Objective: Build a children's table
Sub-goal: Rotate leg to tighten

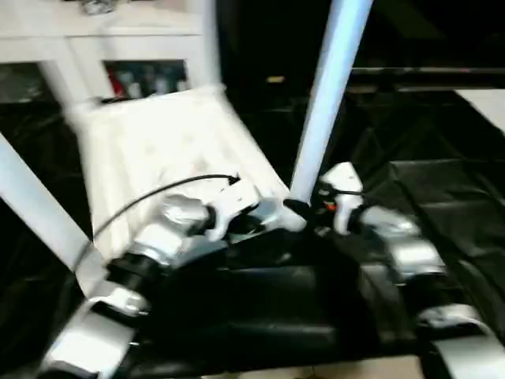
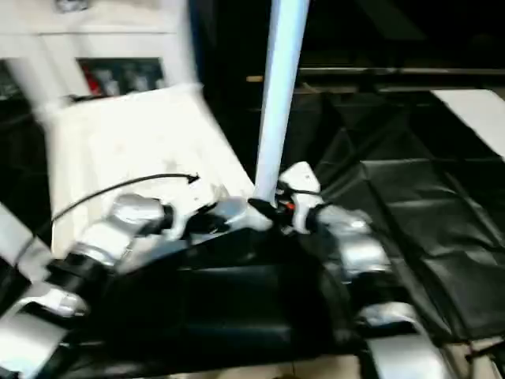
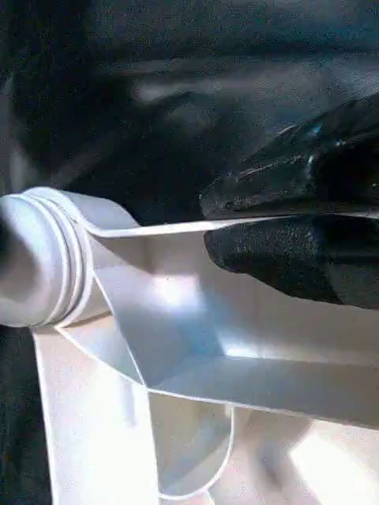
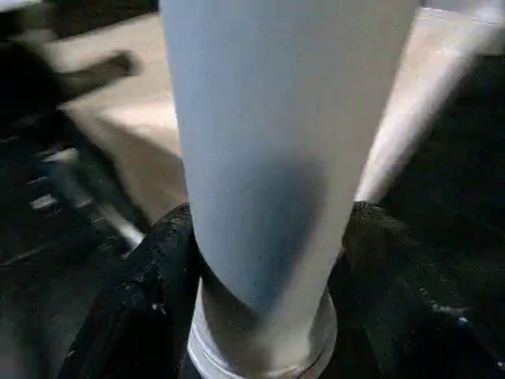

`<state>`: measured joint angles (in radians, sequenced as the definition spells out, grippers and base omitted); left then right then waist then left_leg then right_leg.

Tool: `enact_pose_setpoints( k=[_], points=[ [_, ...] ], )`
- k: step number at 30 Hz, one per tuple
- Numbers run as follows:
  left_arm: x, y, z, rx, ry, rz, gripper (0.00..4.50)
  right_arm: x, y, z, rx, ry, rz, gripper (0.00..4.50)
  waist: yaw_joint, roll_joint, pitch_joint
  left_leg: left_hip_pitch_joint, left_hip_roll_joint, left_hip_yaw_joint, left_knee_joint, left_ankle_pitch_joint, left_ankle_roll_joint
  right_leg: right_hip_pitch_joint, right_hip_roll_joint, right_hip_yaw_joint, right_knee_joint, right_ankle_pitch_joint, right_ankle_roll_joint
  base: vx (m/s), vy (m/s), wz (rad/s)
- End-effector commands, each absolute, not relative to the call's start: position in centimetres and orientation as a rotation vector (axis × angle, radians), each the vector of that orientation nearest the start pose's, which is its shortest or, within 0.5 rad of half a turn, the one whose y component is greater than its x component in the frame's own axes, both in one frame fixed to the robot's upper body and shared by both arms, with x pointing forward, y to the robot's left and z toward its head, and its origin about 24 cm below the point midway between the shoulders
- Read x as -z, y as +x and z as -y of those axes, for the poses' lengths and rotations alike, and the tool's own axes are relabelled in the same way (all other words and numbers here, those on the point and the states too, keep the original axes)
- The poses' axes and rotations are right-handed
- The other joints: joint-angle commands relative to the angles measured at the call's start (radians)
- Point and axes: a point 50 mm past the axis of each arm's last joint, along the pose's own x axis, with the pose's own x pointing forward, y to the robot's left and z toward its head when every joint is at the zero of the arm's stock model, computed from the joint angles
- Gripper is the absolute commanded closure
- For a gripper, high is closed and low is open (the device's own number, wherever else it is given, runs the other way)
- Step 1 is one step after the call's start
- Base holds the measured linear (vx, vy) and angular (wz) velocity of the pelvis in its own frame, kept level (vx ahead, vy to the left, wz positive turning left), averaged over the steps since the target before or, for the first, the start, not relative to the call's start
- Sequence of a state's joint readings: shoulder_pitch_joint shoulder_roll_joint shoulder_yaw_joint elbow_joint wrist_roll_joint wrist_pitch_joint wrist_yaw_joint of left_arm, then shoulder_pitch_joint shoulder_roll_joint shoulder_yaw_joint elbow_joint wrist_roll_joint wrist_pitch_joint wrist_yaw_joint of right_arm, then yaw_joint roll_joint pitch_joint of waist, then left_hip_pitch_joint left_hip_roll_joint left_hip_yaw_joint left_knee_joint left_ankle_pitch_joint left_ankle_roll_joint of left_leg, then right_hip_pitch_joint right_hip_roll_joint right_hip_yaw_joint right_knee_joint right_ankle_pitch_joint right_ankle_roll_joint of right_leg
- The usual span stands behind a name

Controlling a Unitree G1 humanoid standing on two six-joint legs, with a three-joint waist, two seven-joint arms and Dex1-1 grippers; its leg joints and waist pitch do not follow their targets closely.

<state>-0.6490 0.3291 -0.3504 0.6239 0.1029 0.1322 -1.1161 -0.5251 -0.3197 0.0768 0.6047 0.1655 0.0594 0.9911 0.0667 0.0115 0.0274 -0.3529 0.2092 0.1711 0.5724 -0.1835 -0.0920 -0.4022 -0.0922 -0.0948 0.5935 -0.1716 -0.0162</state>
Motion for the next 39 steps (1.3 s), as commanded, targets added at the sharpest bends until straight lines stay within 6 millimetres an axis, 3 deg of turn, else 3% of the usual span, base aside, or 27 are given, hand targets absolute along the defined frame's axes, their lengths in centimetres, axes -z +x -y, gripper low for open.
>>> enact_pose_setpoints(
  k=[1, 2, 5, 6, 7, 9, 11, 13, 14, 16, 21, 28, 30, 32, 33, 36, 39],
  points=[
    [-2.5, 30.6, -12.7, 1.397, 0.526, -0.649, 4.5, -6.7, 32.3, 17.4, -1.01, -0.135, -0.211, 1.33, 0.003, 0.002, -0.055, 0.0, 0.025, 0.002, -0.058, -0.195, 0.101, 0.061, -0.045, 0.043, -0.058, -0.126, -0.244, 0.0, 0.0, 0.0],
    [-2.8, 30.4, -13.0, 1.416, 0.523, -0.64, 4.5, -6.6, 31.8, 17.4, -1.06, -0.171, -0.222, 1.33, 0.002, -0.007, -0.054, -0.003, 0.023, 0.004, -0.057, -0.195, 0.098, 0.062, -0.045, 0.044, -0.056, -0.13, -0.245, 0.0, 0.0, 0.0],
    [-3.2, 30.1, -13.4, 1.455, 0.5, -0.638, 4.5, -6.3, 31.1, 17.2, -1.145, -0.189, -0.248, 1.33, 0.002, -0.008, -0.05, 0.0, 0.022, 0.006, -0.06, -0.228, 0.084, 0.056, -0.049, 0.046, -0.066, -0.206, -0.229, 0.0, 0.0, 0.0],
    [-3.5, 29.8, -13.6, 1.479, 0.489, -0.635, 4.5, -6.2, 30.8, 17.0, -1.185, -0.196, -0.26, 1.33, 0.004, -0.019, -0.048, -0.002, 0.023, 0.004, -0.063, -0.236, 0.078, 0.059, -0.051, 0.045, -0.066, -0.245, -0.217, 0.0, 0.0, 0.0],
    [-3.5, 29.8, -13.6, 1.483, 0.487, -0.634, 4.5, -6.2, 30.8, 16.9, -1.19, -0.198, -0.263, 1.33, 0.004, -0.017, -0.047, -0.002, 0.023, 0.004, -0.064, -0.239, 0.077, 0.056, -0.051, 0.046, -0.069, -0.265, -0.209, 0.0, 0.0, 0.0],
    [-3.6, 29.5, -13.7, 1.499, 0.482, -0.63, 4.5, -5.9, 30.7, 16.6, -1.217, -0.21, -0.282, 1.33, 0.004, -0.022, -0.046, 0.0, 0.023, 0.004, -0.064, -0.246, 0.067, 0.051, -0.053, 0.048, -0.074, -0.316, -0.19, 0.0, 0.0, 0.0],
    [-3.6, 29.5, -13.8, 1.494, 0.477, -0.627, 4.5, -5.8, 30.8, 16.3, -1.223, -0.208, -0.288, 1.33, 0.003, -0.028, -0.044, 0.002, 0.023, 0.004, -0.065, -0.24, 0.065, 0.049, -0.051, 0.049, -0.074, -0.305, -0.191, 0.0, 0.0, 0.0],
    [-3.6, 29.4, -13.8, 1.488, 0.475, -0.624, 4.5, -5.7, 30.9, 16.1, -1.226, -0.2, -0.291, 1.33, 0.003, -0.027, -0.044, 0.001, 0.024, 0.003, -0.067, -0.241, 0.059, 0.049, -0.052, 0.049, -0.072, -0.301, -0.192, 0.0, 0.0, 0.0],
    [-3.6, 29.4, -13.8, 1.486, 0.475, -0.623, 4.5, -5.7, 30.9, 16.0, -1.227, -0.193, -0.292, 1.59, 0.002, -0.027, -0.045, 0.0, 0.024, 0.002, -0.067, -0.239, 0.057, 0.05, -0.051, 0.049, -0.071, -0.289, -0.194, 0.0, 0.0, 0.0],
    [-3.6, 29.2, -13.7, 1.481, 0.467, -0.617, 4.5, -5.5, 31.0, 15.6, -1.226, -0.164, -0.296, 1.59, 0.001, -0.032, -0.046, -0.001, 0.024, 0.002, -0.067, -0.231, 0.058, 0.052, -0.052, 0.05, -0.067, -0.275, -0.196, 0.0, 0.0, 0.0],
    [-3.5, 29.2, -13.6, 1.477, 0.464, -0.615, 4.5, -5.2, 30.7, 15.3, -1.241, -0.164, -0.309, 2.06, -0.002, -0.026, -0.046, 0.002, 0.023, 0.004, -0.065, -0.221, 0.057, 0.051, -0.049, 0.051, -0.066, -0.234, -0.209, 0.0, 0.0, 0.0],
    [-3.7, 29.7, -12.7, 1.429, 0.408, -0.576, 4.5, -4.7, 30.2, 15.0, -1.194, -0.095, -0.3, 2.5, -0.002, -0.026, -0.044, 0.005, 0.022, 0.005, -0.066, -0.248, 0.048, 0.05, -0.05, 0.052, -0.072, -0.274, -0.199, 0.0, 0.0, 0.0],
    [-3.7, 30.0, -12.3, 1.38, 0.381, -0.564, 4.5, -4.0, 30.2, 14.9, -1.119, -0.064, -0.308, 2.53, -0.003, -0.021, -0.042, 0.007, 0.022, 0.004, -0.067, -0.26, 0.043, 0.047, -0.049, 0.052, -0.075, -0.291, -0.194, 0.0, 0.0, 0.0],
    [-3.5, 30.7, -11.8, 1.299, 0.366, -0.551, 4.5, -2.9, 30.7, 14.8, -0.968, -0.049, -0.325, 2.53, -0.008, -0.025, -0.038, 0.006, 0.019, 0.002, -0.071, -0.289, 0.028, 0.045, -0.049, 0.05, -0.082, -0.355, -0.176, 0.0, 0.0, 0.0],
    [-3.4, 31.5, -11.1, 1.209, 0.37, -0.539, 4.5, -1.9, 31.1, 14.6, -0.83, -0.02, -0.355, 2.54, -0.01, -0.027, -0.038, 0.006, 0.017, -0.002, -0.071, -0.304, 0.016, 0.046, -0.05, 0.047, -0.086, -0.411, -0.156, 0.0, 0.0, 0.0],
    [-3.3, 32.1, -9.8, 1.137, 0.369, -0.524, 4.5, -0.7, 31.5, 13.9, -0.659, 0.036, -0.394, 2.54, -0.023, -0.03, -0.033, 0.007, 0.011, -0.009, -0.071, -0.353, -0.005, 0.039, -0.054, 0.039, -0.105, -0.569, -0.09, -0.053, 0.0, -0.05],
    [-3.2, 32.3, -8.1, 1.112, 0.366, -0.508, 4.5, 0.0, 32.2, 12.5, -0.511, 0.092, -0.425, 2.54, -0.039, -0.026, -0.031, -0.001, 0.008, -0.018, -0.073, -0.382, -0.003, 0.043, -0.056, 0.026, -0.122, -0.632, -0.047, 0.0, 0.0, 0.0]
  ],
)
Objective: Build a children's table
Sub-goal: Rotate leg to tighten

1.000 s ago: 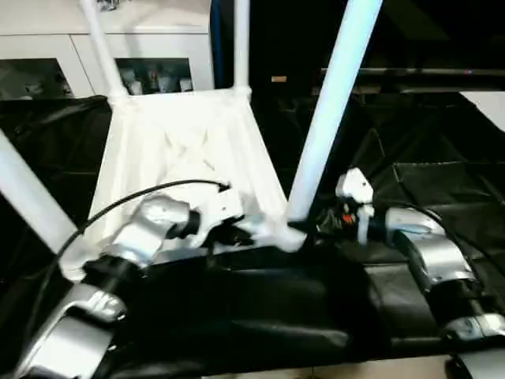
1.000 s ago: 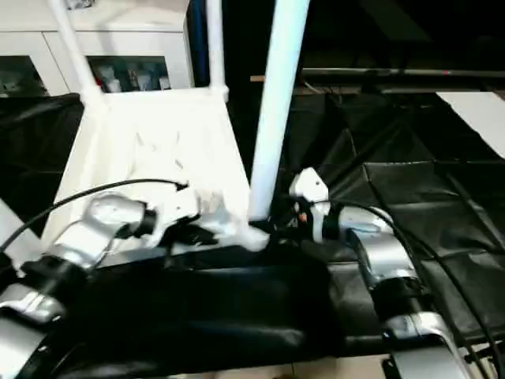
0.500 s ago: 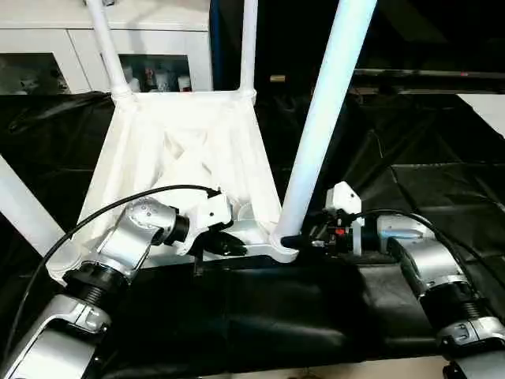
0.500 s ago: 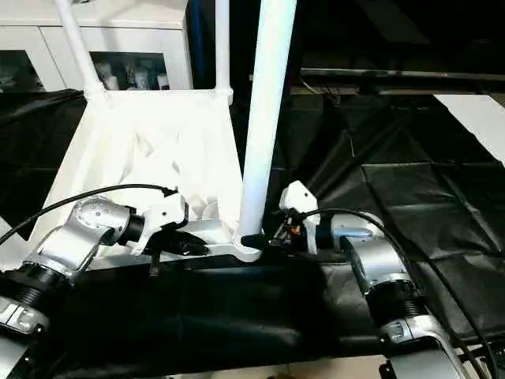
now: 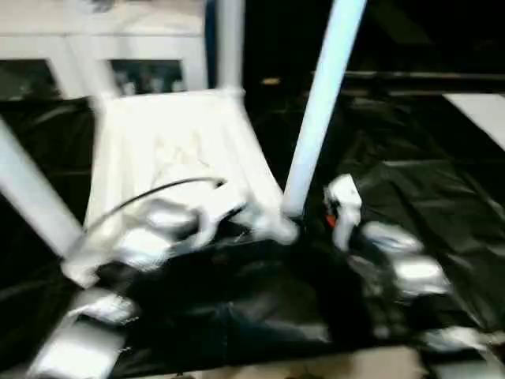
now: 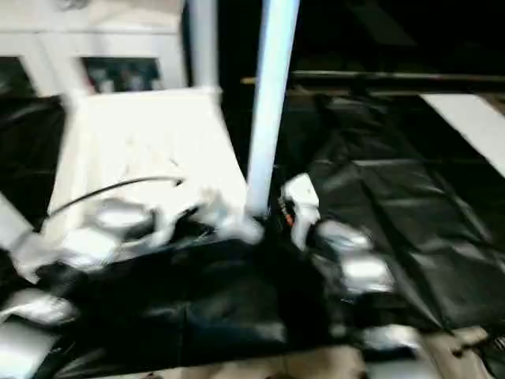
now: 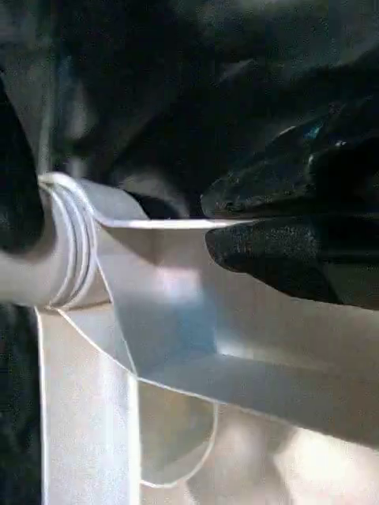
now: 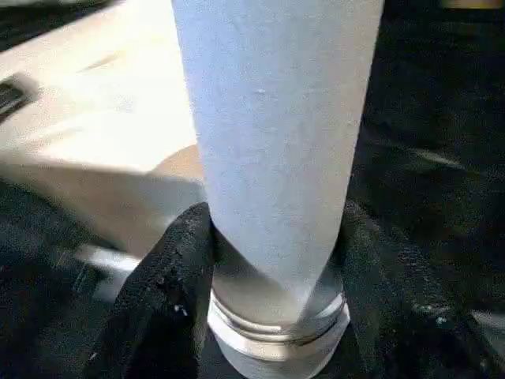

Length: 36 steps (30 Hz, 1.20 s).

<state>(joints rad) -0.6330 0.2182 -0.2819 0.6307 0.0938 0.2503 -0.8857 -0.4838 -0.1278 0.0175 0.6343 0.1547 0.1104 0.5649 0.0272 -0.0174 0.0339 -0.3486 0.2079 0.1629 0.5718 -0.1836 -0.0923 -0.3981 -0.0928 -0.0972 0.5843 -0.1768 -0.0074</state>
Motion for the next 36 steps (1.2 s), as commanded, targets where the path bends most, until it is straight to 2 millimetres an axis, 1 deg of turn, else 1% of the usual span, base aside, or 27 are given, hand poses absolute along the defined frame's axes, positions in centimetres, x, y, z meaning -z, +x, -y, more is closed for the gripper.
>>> enact_pose_setpoints(
  k=[1, 2, 4, 5, 6, 9, 10, 11, 12, 13, 14, 16, 17, 18, 19, 20, 22, 23, 24, 26, 28, 29, 30, 31, 33, 35, 36],
  points=[
    [-3.1, 32.2, -7.1, 1.118, 0.371, -0.506, 4.5, 0.1, 32.5, 11.6, -0.46, 0.107, -0.43, 2.54, -0.001, 0.005, -0.039, -0.006, 0.009, -0.012, -0.073, -0.387, -0.003, 0.04, -0.056, 0.026, -0.114, -0.625, -0.053, 0.0, 0.0, 0.0],
    [-3.0, 32.1, -6.4, 1.124, 0.377, -0.505, 4.5, 0.0, 32.7, 10.8, -0.429, 0.114, -0.431, 2.54, -0.009, 0.017, -0.039, -0.006, 0.011, -0.017, -0.078, -0.409, -0.009, 0.039, -0.054, 0.022, -0.115, -0.606, -0.057, 0.0, 0.0, 0.0],
    [-2.9, 31.9, -5.5, 1.132, 0.391, -0.502, 4.5, -0.2, 33.0, 9.6, -0.427, 0.105, -0.423, 2.54, -0.019, 0.016, -0.037, -0.003, 0.01, -0.023, -0.079, -0.453, -0.016, 0.037, -0.052, 0.012, -0.121, -0.598, -0.057, 0.0, 0.0, 0.0],
    [-2.8, 31.8, -5.1, 1.146, 0.405, -0.496, 4.5, -0.6, 32.9, 8.4, -0.497, 0.078, -0.393, 2.54, -0.025, 0.023, -0.038, 0.01, 0.012, -0.024, -0.077, -0.492, -0.007, 0.033, -0.054, 0.011, -0.129, -0.568, -0.073, 0.0, 0.0, 0.0],
    [-2.8, 31.7, -4.8, 1.158, 0.416, -0.491, 4.5, -1.1, 32.8, 7.4, -0.573, 0.051, -0.359, 1.98, -0.027, 0.025, -0.038, 0.01, 0.013, -0.025, -0.079, -0.499, -0.003, 0.035, -0.054, 0.01, -0.127, -0.547, -0.082, 0.0, 0.0, 0.0],
    [-3.0, 31.8, -5.0, 1.175, 0.434, -0.486, 4.5, -1.6, 32.6, 6.8, -0.668, 0.048, -0.313, 1.78, -0.027, 0.023, -0.037, 0.011, 0.014, -0.023, -0.082, -0.519, 0.009, 0.036, -0.052, 0.011, -0.124, -0.504, -0.107, 0.0, 0.0, 0.0],
    [-3.0, 31.8, -5.1, 1.176, 0.436, -0.486, 4.5, -1.6, 32.6, 6.9, -0.672, 0.044, -0.309, 1.67, -0.025, 0.028, -0.037, 0.01, 0.014, -0.023, -0.083, -0.514, 0.01, 0.037, -0.054, 0.013, -0.122, -0.495, -0.112, 0.0, 0.0, 0.0],
    [-3.1, 31.9, -5.6, 1.177, 0.442, -0.486, 4.5, -1.8, 32.6, 7.4, -0.687, 0.031, -0.296, 1.56, -0.023, 0.026, -0.039, 0.008, 0.015, -0.021, -0.083, -0.497, 0.013, 0.038, -0.054, 0.018, -0.119, -0.469, -0.124, 0.0, 0.0, 0.0],
    [-3.2, 32.0, -6.0, 1.18, 0.445, -0.486, 4.5, -2.0, 32.7, 7.9, -0.7, 0.03, -0.286, 1.56, -0.021, 0.03, -0.038, 0.006, 0.016, -0.02, -0.084, -0.488, 0.015, 0.04, -0.053, 0.019, -0.115, -0.45, -0.135, 0.0, 0.0, 0.0],
    [-3.2, 32.0, -6.4, 1.185, 0.448, -0.483, 4.5, -2.2, 32.7, 8.5, -0.713, 0.033, -0.275, 1.56, -0.021, 0.028, -0.038, 0.006, 0.016, -0.019, -0.083, -0.485, 0.017, 0.04, -0.053, 0.02, -0.115, -0.443, -0.139, 0.0, 0.0, 0.0],
    [-3.3, 32.1, -6.8, 1.189, 0.45, -0.479, 4.5, -2.4, 32.7, 9.3, -0.73, 0.035, -0.264, 1.56, -0.016, 0.025, -0.041, 0.003, 0.015, -0.015, -0.081, -0.45, 0.029, 0.044, -0.055, 0.024, -0.11, -0.415, -0.152, 0.0, 0.0, 0.0],
    [-3.4, 32.2, -7.2, 1.197, 0.447, -0.476, 4.5, -2.7, 32.7, 10.1, -0.752, 0.028, -0.255, 1.56, -0.012, 0.029, -0.042, 0.003, 0.015, -0.011, -0.08, -0.423, 0.036, 0.044, -0.055, 0.028, -0.108, -0.391, -0.165, 0.0, 0.0, 0.0],
    [-3.6, 32.1, -7.8, 1.222, 0.437, -0.472, 4.5, -3.1, 32.5, 11.4, -0.797, 0.008, -0.239, 1.56, -0.008, 0.027, -0.042, 0.002, 0.016, -0.008, -0.078, -0.398, 0.043, 0.045, -0.054, 0.031, -0.103, -0.364, -0.179, 0.0, 0.0, 0.0],
    [-3.6, 32.1, -7.8, 1.222, 0.437, -0.472, 4.5, -3.1, 32.5, 11.4, -0.797, 0.008, -0.239, 1.56, -0.001, 0.033, -0.044, 0.006, 0.018, -0.004, -0.076, -0.383, 0.05, 0.043, -0.053, 0.033, -0.103, -0.347, -0.189, 0.0, 0.0, 0.0],
    [-3.7, 31.9, -8.3, 1.265, 0.427, -0.47, 4.5, -3.7, 32.3, 12.6, -0.849, -0.01, -0.225, 1.56, 0.001, 0.033, -0.046, 0.008, 0.019, -0.003, -0.074, -0.37, 0.053, 0.043, -0.053, 0.034, -0.098, -0.332, -0.198, 0.0, 0.0, 0.0],
    [-3.8, 31.5, -8.8, 1.323, 0.419, -0.465, 4.5, -4.2, 31.9, 13.8, -0.908, -0.02, -0.216, 1.56, 0.012, 0.03, -0.053, 0.001, 0.02, 0.003, -0.07, -0.295, 0.073, 0.051, -0.052, 0.039, -0.084, -0.243, -0.225, 0.0, 0.0, 0.0],
    [-3.9, 31.3, -9.1, 1.349, 0.414, -0.472, 4.5, -4.5, 31.7, 14.2, -0.937, -0.027, -0.216, 1.56, 0.021, 0.028, -0.055, 0.0, 0.018, 0.009, -0.065, -0.241, 0.095, 0.052, -0.05, 0.041, -0.078, -0.185, -0.242, 0.055, -0.024, 0.07],
    [-3.9, 31.0, -9.5, 1.392, 0.411, -0.482, 4.5, -4.7, 31.3, 15.0, -0.986, -0.043, -0.223, 1.56, 0.025, 0.033, -0.057, -0.004, 0.019, 0.01, -0.062, -0.198, 0.106, 0.054, -0.049, 0.044, -0.067, -0.135, -0.258, 0.056, -0.025, 0.07],
    [-4.0, 30.9, -9.8, 1.42, 0.408, -0.489, 4.5, -4.8, 31.0, 15.3, -1.018, -0.053, -0.231, 1.56, 0.035, 0.033, -0.059, -0.009, 0.02, 0.011, -0.058, -0.152, 0.118, 0.058, -0.048, 0.045, -0.055, -0.083, -0.267, 0.0, 0.0, 0.0],
    [-4.2, 30.4, -10.4, 1.483, 0.395, -0.506, 4.5, -5.1, 30.4, 16.0, -1.106, -0.093, -0.258, 1.56, 0.044, 0.04, -0.06, -0.006, 0.024, 0.015, -0.055, -0.128, 0.128, 0.056, -0.044, 0.044, -0.047, -0.036, -0.285, 0.0, 0.0, 0.0],
    [-4.2, 30.2, -10.8, 1.507, 0.389, -0.517, 4.5, -5.2, 30.0, 16.3, -1.159, -0.119, -0.282, 1.56, 0.048, 0.041, -0.06, -0.005, 0.025, 0.015, -0.055, -0.131, 0.129, 0.056, -0.043, 0.044, -0.045, -0.031, -0.285, 0.0, 0.0, 0.0],
    [-4.1, 30.0, -11.3, 1.534, 0.392, -0.535, 4.5, -5.2, 29.8, 16.4, -1.198, -0.151, -0.315, 1.56, 0.054, 0.034, -0.061, -0.003, 0.026, 0.016, -0.055, -0.134, 0.128, 0.056, -0.044, 0.044, -0.044, -0.039, -0.285, 0.0, 0.0, 0.0],
    [-4.1, 30.0, -11.3, 1.534, 0.392, -0.535, 4.5, -5.2, 29.8, 16.4, -1.198, -0.151, -0.315, 1.56, 0.056, 0.037, -0.06, -0.002, 0.026, 0.017, -0.055, -0.14, 0.126, 0.054, -0.045, 0.045, -0.045, -0.049, -0.284, 0.0, 0.0, 0.0],
    [-4.1, 30.0, -11.5, 1.538, 0.394, -0.54, 4.5, -5.2, 29.8, 16.4, -1.208, -0.163, -0.326, 1.56, 0.057, 0.035, -0.059, -0.003, 0.025, 0.018, -0.055, -0.146, 0.124, 0.054, -0.045, 0.046, -0.046, -0.059, -0.281, 0.0, 0.0, 0.0],
    [-4.1, 30.0, -11.8, 1.533, 0.388, -0.548, 4.5, -5.1, 29.6, 16.2, -1.234, -0.176, -0.34, 1.56, 0.06, 0.027, -0.054, -0.002, 0.025, 0.018, -0.06, -0.182, 0.103, 0.053, -0.049, 0.047, -0.056, -0.145, -0.257, 0.0, 0.0, 0.0],
    [-4.2, 30.0, -12.0, 1.532, 0.385, -0.552, 4.5, -5.1, 29.6, 16.2, -1.244, -0.176, -0.344, 1.56, 0.06, 0.029, -0.052, -0.001, 0.024, 0.018, -0.06, -0.199, 0.087, 0.051, -0.051, 0.048, -0.061, -0.206, -0.235, 0.0, 0.0, 0.0],
    [-4.2, 30.0, -12.2, 1.527, 0.383, -0.554, 4.5, -5.1, 29.6, 16.0, -1.255, -0.173, -0.348, 1.56, 0.06, 0.022, -0.052, -0.001, 0.024, 0.018, -0.062, -0.199, 0.082, 0.052, -0.051, 0.048, -0.063, -0.225, -0.226, 0.0, 0.0, 0.0]
  ],
)
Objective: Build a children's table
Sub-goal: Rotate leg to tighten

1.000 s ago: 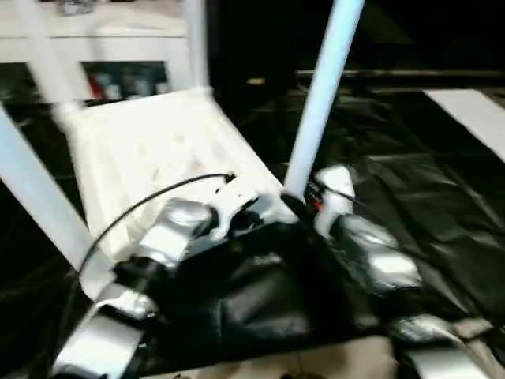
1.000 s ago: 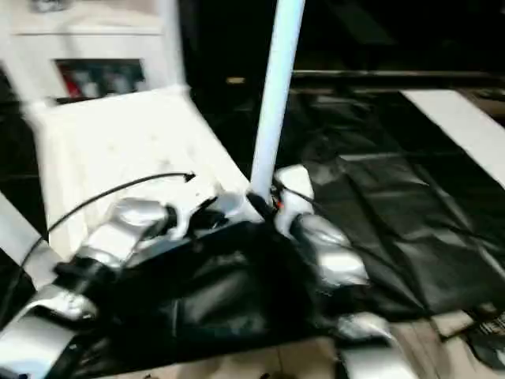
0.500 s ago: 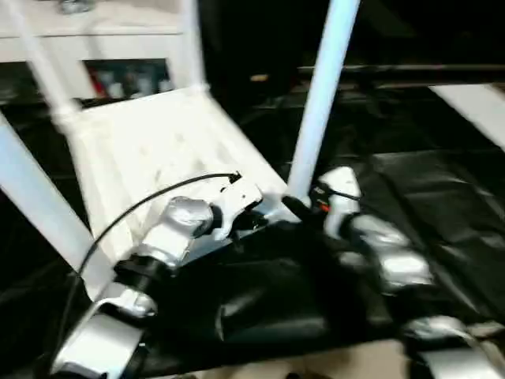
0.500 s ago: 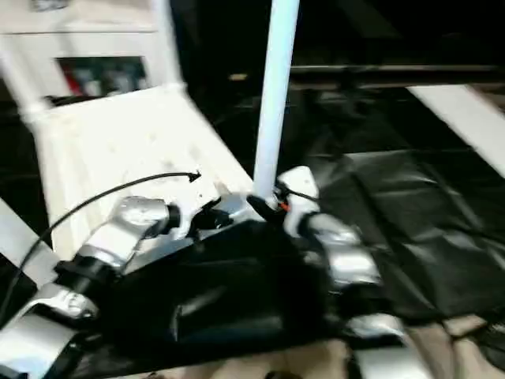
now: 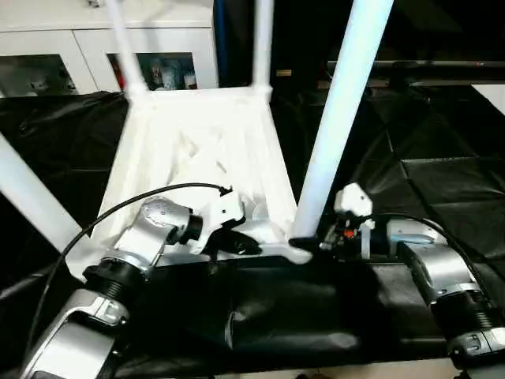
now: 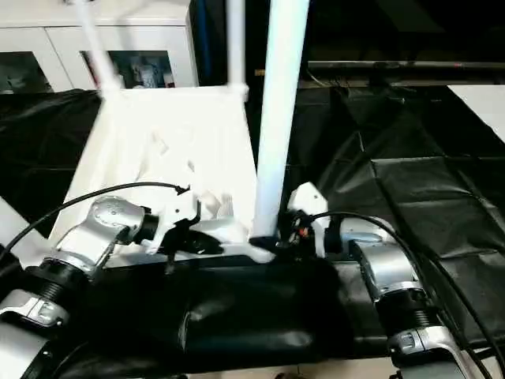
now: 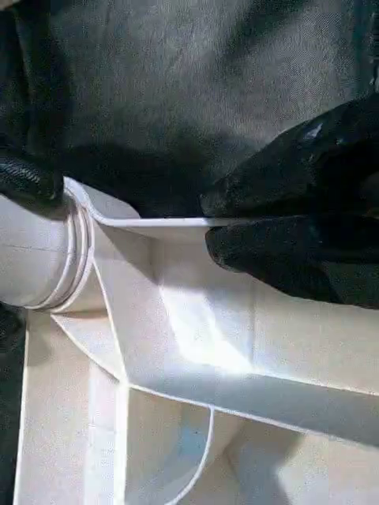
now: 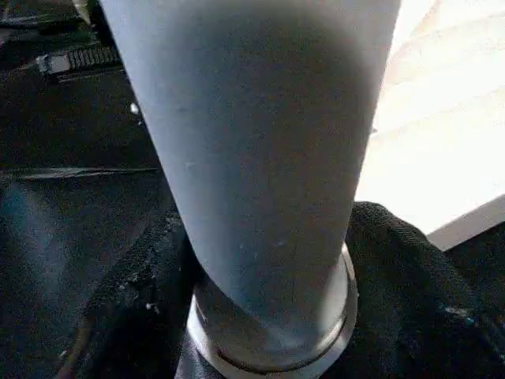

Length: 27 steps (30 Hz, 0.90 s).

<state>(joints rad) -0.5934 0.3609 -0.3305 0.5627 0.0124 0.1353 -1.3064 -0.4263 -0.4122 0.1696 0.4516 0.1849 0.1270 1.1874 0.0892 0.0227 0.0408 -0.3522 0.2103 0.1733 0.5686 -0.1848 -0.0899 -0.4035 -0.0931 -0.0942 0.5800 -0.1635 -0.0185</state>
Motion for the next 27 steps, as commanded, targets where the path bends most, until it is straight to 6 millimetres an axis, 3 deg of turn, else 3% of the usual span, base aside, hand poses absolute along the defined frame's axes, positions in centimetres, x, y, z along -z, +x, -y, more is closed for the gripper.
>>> enact_pose_setpoints(
  k=[1, 4, 10, 12, 14, 15, 21, 22, 23, 24, 25, 27],
  points=[
    [-4.3, 30.0, -12.4, 1.522, 0.382, -0.553, 4.5, -5.1, 29.7, 15.8, -1.263, -0.162, -0.347, 1.56, 0.0, -0.02, -0.058, 0.003, 0.022, 0.007, -0.059, -0.197, 0.078, 0.057, -0.052, 0.046, -0.059, -0.247, -0.212, 0.0, 0.0, 0.0],
    [-4.5, 30.0, -12.6, 1.514, 0.38, -0.55, 4.5, -5.2, 29.8, 15.5, -1.272, -0.131, -0.34, 1.81, 0.0, -0.019, -0.06, 0.0, 0.022, 0.006, -0.058, -0.174, 0.078, 0.057, -0.051, 0.046, -0.056, -0.245, -0.203, 0.0, 0.0, 0.0],
    [-4.5, 30.3, -12.5, 1.464, 0.374, -0.539, 4.5, -4.9, 29.9, 15.0, -1.241, -0.087, -0.326, 2.18, 0.0, -0.016, -0.061, -0.001, 0.02, 0.006, -0.056, -0.153, 0.082, 0.058, -0.049, 0.045, -0.051, -0.198, -0.217, 0.0, 0.0, 0.0],
    [-4.5, 31.2, -12.2, 1.356, 0.367, -0.517, 4.5, -4.0, 30.1, 14.7, -1.121, -0.021, -0.331, 2.22, -0.004, -0.01, -0.057, -0.001, 0.018, 0.006, -0.058, -0.184, 0.067, 0.055, -0.049, 0.046, -0.057, -0.242, -0.207, 0.0, 0.0, 0.0],
    [-4.5, 31.4, -12.0, 1.333, 0.361, -0.511, 4.5, -3.7, 30.2, 14.6, -1.077, -0.008, -0.337, 2.33, -0.008, -0.013, -0.055, 0.001, 0.014, 0.004, -0.06, -0.216, 0.049, 0.054, -0.052, 0.045, -0.067, -0.328, -0.181, 0.0, 0.0, 0.0],
    [-4.4, 31.9, -11.4, 1.27, 0.351, -0.5, 4.5, -2.4, 30.6, 14.1, -0.937, 0.003, -0.363, 2.35, -0.009, -0.014, -0.056, -0.001, 0.015, 0.001, -0.062, -0.217, 0.039, 0.056, -0.052, 0.045, -0.069, -0.356, -0.163, 0.0, 0.0, 0.0],
    [-4.0, 32.7, -9.9, 1.139, 0.351, -0.489, 4.5, -0.6, 31.3, 12.5, -0.679, 0.048, -0.42, 2.4, -0.043, -0.008, -0.048, 0.003, 0.007, -0.006, -0.067, -0.307, 0.01, 0.047, -0.048, 0.036, -0.092, -0.497, -0.109, 0.0, 0.0, 0.0],
    [-3.8, 32.9, -9.1, 1.099, 0.341, -0.483, 4.5, -0.1, 31.7, 11.8, -0.583, 0.07, -0.441, 2.4, -0.047, 0.001, -0.048, 0.005, 0.006, -0.008, -0.067, -0.321, 0.007, 0.046, -0.048, 0.034, -0.094, -0.51, -0.106, 0.0, 0.0, 0.0],
    [-3.7, 33.0, -8.1, 1.07, 0.333, -0.478, 4.5, 0.2, 32.1, 11.0, -0.498, 0.087, -0.459, 2.41, -0.066, 0.003, -0.046, 0.006, 0.003, -0.011, -0.067, -0.353, -0.004, 0.043, -0.045, 0.027, -0.103, -0.545, -0.091, 0.0, 0.0, 0.0],
    [-3.6, 33.1, -7.7, 1.056, 0.329, -0.476, 4.5, 0.3, 32.2, 10.5, -0.456, 0.095, -0.468, 2.41, -0.07, 0.004, -0.047, 0.005, 0.002, -0.014, -0.067, -0.362, -0.007, 0.045, -0.045, 0.023, -0.103, -0.555, -0.086, 0.0, 0.0, 0.0],
    [-3.5, 33.0, -6.9, 1.046, 0.33, -0.472, 4.5, 0.3, 32.4, 9.8, -0.424, 0.119, -0.473, 2.41, -0.073, 0.003, -0.047, 0.004, 0.001, -0.016, -0.068, -0.371, -0.006, 0.047, -0.045, 0.02, -0.106, -0.565, -0.079, 0.0, 0.0, 0.0],
    [-3.5, 32.9, -6.1, 1.051, 0.337, -0.469, 4.5, 0.1, 32.6, 8.7, -0.408, 0.136, -0.47, 2.41, -0.082, 0.003, -0.046, 0.013, -0.002, -0.017, -0.064, -0.415, 0.006, 0.037, -0.043, 0.014, -0.12, -0.6, -0.065, 0.0, 0.0, 0.0]
  ],
)
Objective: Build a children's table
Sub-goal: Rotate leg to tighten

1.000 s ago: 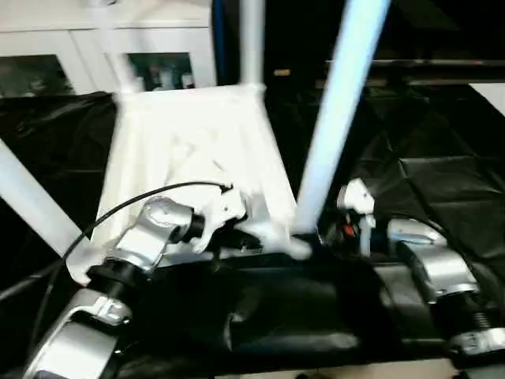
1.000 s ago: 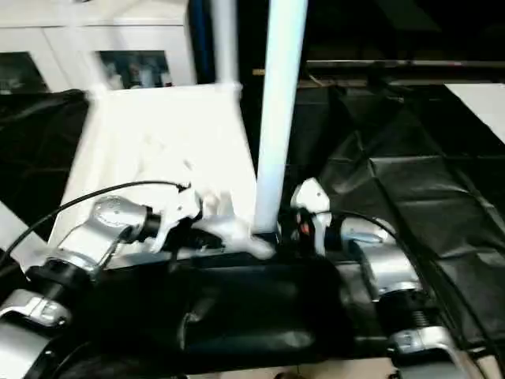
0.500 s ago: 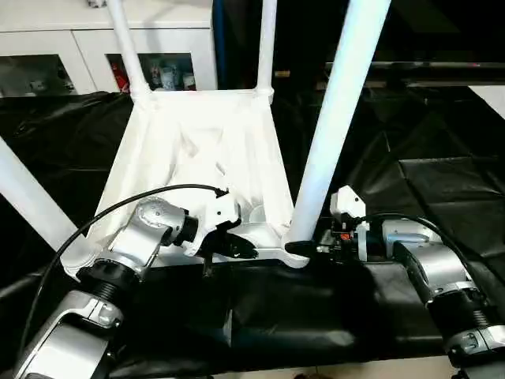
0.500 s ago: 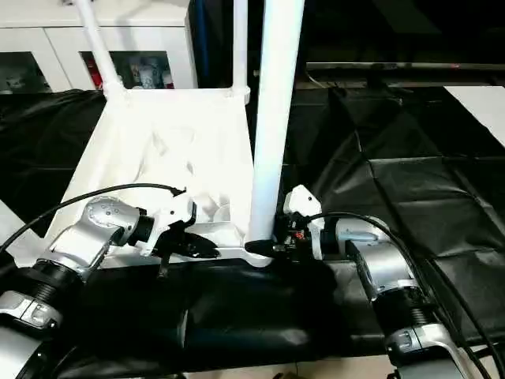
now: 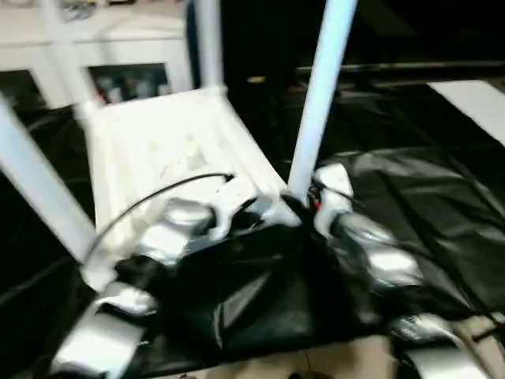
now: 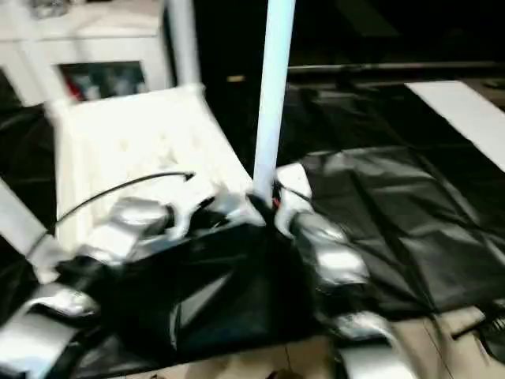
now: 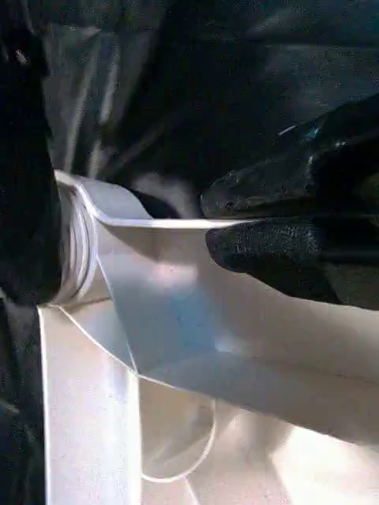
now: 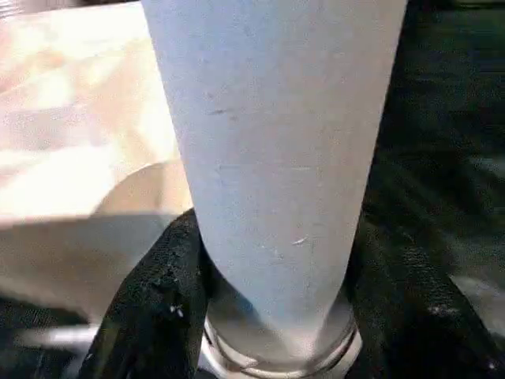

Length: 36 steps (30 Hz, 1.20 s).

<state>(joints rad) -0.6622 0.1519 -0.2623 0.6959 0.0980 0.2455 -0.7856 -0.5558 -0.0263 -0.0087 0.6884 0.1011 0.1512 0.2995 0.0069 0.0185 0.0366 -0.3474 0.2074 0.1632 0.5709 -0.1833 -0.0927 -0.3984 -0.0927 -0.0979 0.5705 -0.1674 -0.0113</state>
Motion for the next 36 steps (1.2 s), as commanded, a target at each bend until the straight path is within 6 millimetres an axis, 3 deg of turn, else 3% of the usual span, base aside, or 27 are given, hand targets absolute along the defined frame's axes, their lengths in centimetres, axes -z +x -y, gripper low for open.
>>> enact_pose_setpoints(
  k=[1, 3, 5, 6, 8, 9, 13, 16, 18, 19, 20, 22, 23, 26, 28, 30, 31, 32, 36],
  points=[
    [-3.5, 32.9, -5.8, 1.059, 0.344, -0.465, 4.5, -0.1, 32.7, 8.2, -0.425, 0.114, -0.456, 2.41, -0.002, 0.003, -0.042, 0.009, 0.002, -0.007, -0.066, -0.422, 0.013, 0.031, -0.044, 0.017, -0.112, -0.593, -0.073, 0.0, 0.0, 0.0],
    [-3.5, 32.8, -5.7, 1.063, 0.35, -0.463, 4.5, -0.2, 32.7, 7.8, -0.44, 0.092, -0.443, 2.41, -0.006, 0.006, -0.043, 0.006, 0.004, -0.01, -0.07, -0.435, 0.02, 0.033, -0.044, 0.015, -0.111, -0.574, -0.076, 0.0, 0.0, 0.0],
    [-3.6, 32.9, -5.9, 1.068, 0.361, -0.459, 4.5, -0.7, 32.7, 7.2, -0.502, 0.088, -0.394, 1.85, -0.005, -0.004, -0.043, 0.002, 0.006, -0.011, -0.073, -0.438, 0.031, 0.036, -0.046, 0.015, -0.109, -0.553, -0.08, 0.0, 0.0, 0.0],
    [-3.6, 32.9, -6.1, 1.068, 0.364, -0.46, 4.5, -0.8, 32.7, 7.2, -0.522, 0.087, -0.38, 1.7, -0.004, -0.001, -0.044, 0.005, 0.006, -0.01, -0.073, -0.438, 0.033, 0.034, -0.047, 0.018, -0.111, -0.549, -0.084, 0.0, 0.0, 0.0],
    [-3.6, 32.9, -6.8, 1.074, 0.373, -0.462, 4.5, -1.3, 32.7, 7.3, -0.582, 0.068, -0.348, 1.52, -0.003, -0.009, -0.044, -0.002, 0.007, -0.01, -0.076, -0.429, 0.04, 0.039, -0.047, 0.019, -0.105, -0.53, -0.091, 0.0, 0.0, 0.0],
    [-3.6, 32.9, -7.0, 1.077, 0.375, -0.463, 4.5, -1.4, 32.7, 7.4, -0.598, 0.06, -0.34, 1.52, -0.002, -0.007, -0.044, -0.003, 0.008, -0.009, -0.076, -0.422, 0.043, 0.038, -0.05, 0.023, -0.105, -0.526, -0.094, 0.0, 0.0, 0.0],
    [-3.6, 32.6, -8.6, 1.14, 0.387, -0.471, 4.5, -2.2, 32.6, 9.5, -0.741, 0.007, -0.305, 1.52, 0.009, -0.008, -0.049, -0.009, 0.011, -0.003, -0.075, -0.35, 0.062, 0.046, -0.05, 0.034, -0.089, -0.419, -0.138, 0.0, 0.0, 0.0],
    [-3.7, 32.4, -9.5, 1.183, 0.394, -0.476, 4.5, -2.9, 32.3, 11.6, -0.834, 0.005, -0.284, 1.52, 0.015, -0.008, -0.051, -0.003, 0.014, 0.004, -0.071, -0.335, 0.078, 0.044, -0.049, 0.037, -0.086, -0.38, -0.167, 0.0, 0.0, 0.0],
    [-4.0, 31.9, -9.9, 1.265, 0.381, -0.476, 4.5, -3.6, 31.8, 13.1, -0.94, -0.035, -0.265, 1.52, 0.03, -0.002, -0.055, -0.003, 0.019, 0.007, -0.068, -0.291, 0.08, 0.045, -0.05, 0.042, -0.076, -0.324, -0.195, 0.0, 0.0, 0.0],
    [-4.0, 31.7, -9.9, 1.284, 0.374, -0.48, 4.5, -3.8, 31.7, 13.4, -0.963, -0.042, -0.262, 1.52, 0.032, -0.004, -0.055, -0.005, 0.018, 0.008, -0.068, -0.279, 0.081, 0.048, -0.05, 0.042, -0.074, -0.308, -0.199, 0.0, 0.0, 0.0],
    [-4.1, 31.6, -10.0, 1.297, 0.371, -0.48, 4.5, -3.8, 31.6, 13.6, -0.975, -0.048, -0.26, 1.52, 0.038, -0.007, -0.057, -0.008, 0.018, 0.01, -0.065, -0.25, 0.089, 0.05, -0.05, 0.045, -0.065, -0.262, -0.213, 0.0, 0.0, 0.0],
    [-4.3, 30.8, -10.3, 1.411, 0.349, -0.495, 4.5, -4.4, 31.1, 14.9, -1.071, -0.093, -0.265, 1.52, 0.047, -0.002, -0.059, -0.004, 0.021, 0.013, -0.06, -0.227, 0.096, 0.048, -0.048, 0.047, -0.056, -0.208, -0.24, 0.054, -0.018, 0.05],
    [-4.3, 30.6, -10.4, 1.434, 0.348, -0.504, 4.5, -4.5, 31.0, 15.2, -1.092, -0.101, -0.27, 1.52, 0.053, -0.003, -0.06, -0.009, 0.021, 0.015, -0.059, -0.193, 0.104, 0.054, -0.046, 0.045, -0.048, -0.165, -0.254, 0.056, -0.014, 0.04],
    [-4.3, 30.1, -10.9, 1.494, 0.362, -0.539, 4.5, -4.9, 30.9, 15.9, -1.131, -0.116, -0.278, 1.52, 0.068, 0.005, -0.067, -0.002, 0.025, 0.018, -0.051, -0.122, 0.125, 0.05, -0.041, 0.047, -0.029, -0.029, -0.291, 0.06, -0.002, 0.04],
    [-4.2, 30.0, -11.2, 1.508, 0.371, -0.554, 4.5, -5.2, 30.8, 16.1, -1.155, -0.122, -0.281, 1.52, 0.076, 0.008, -0.065, -0.001, 0.026, 0.018, -0.053, -0.135, 0.124, 0.051, -0.042, 0.046, -0.03, -0.028, -0.294, 0.0, 0.0, 0.0],
    [-4.1, 29.6, -11.9, 1.541, 0.372, -0.596, 4.5, -5.4, 30.6, 16.3, -1.195, -0.131, -0.286, 1.52, 0.079, -0.007, -0.061, -0.001, 0.024, 0.02, -0.057, -0.178, 0.108, 0.053, -0.043, 0.046, -0.036, -0.094, -0.28, 0.0, 0.0, 0.0],
    [-4.1, 29.6, -12.1, 1.547, 0.372, -0.605, 4.5, -5.5, 30.5, 16.3, -1.202, -0.129, -0.287, 1.52, 0.081, -0.007, -0.06, -0.001, 0.025, 0.019, -0.058, -0.187, 0.102, 0.053, -0.045, 0.047, -0.036, -0.118, -0.275, 0.0, 0.0, 0.0],
    [-4.2, 29.5, -12.3, 1.547, 0.37, -0.612, 4.5, -5.4, 30.4, 16.2, -1.22, -0.117, -0.291, 1.52, 0.081, -0.014, -0.059, -0.004, 0.024, 0.019, -0.059, -0.191, 0.096, 0.054, -0.047, 0.047, -0.04, -0.157, -0.255, 0.0, 0.0, 0.0],
    [-4.4, 29.4, -12.8, 1.537, 0.358, -0.622, 4.5, -5.0, 29.9, 16.0, -1.277, -0.116, -0.322, 1.77, 0.082, -0.01, -0.056, 0.0, 0.025, 0.018, -0.061, -0.202, 0.078, 0.048, -0.048, 0.049, -0.047, -0.238, -0.229, 0.0, 0.0, 0.0]
  ],
)
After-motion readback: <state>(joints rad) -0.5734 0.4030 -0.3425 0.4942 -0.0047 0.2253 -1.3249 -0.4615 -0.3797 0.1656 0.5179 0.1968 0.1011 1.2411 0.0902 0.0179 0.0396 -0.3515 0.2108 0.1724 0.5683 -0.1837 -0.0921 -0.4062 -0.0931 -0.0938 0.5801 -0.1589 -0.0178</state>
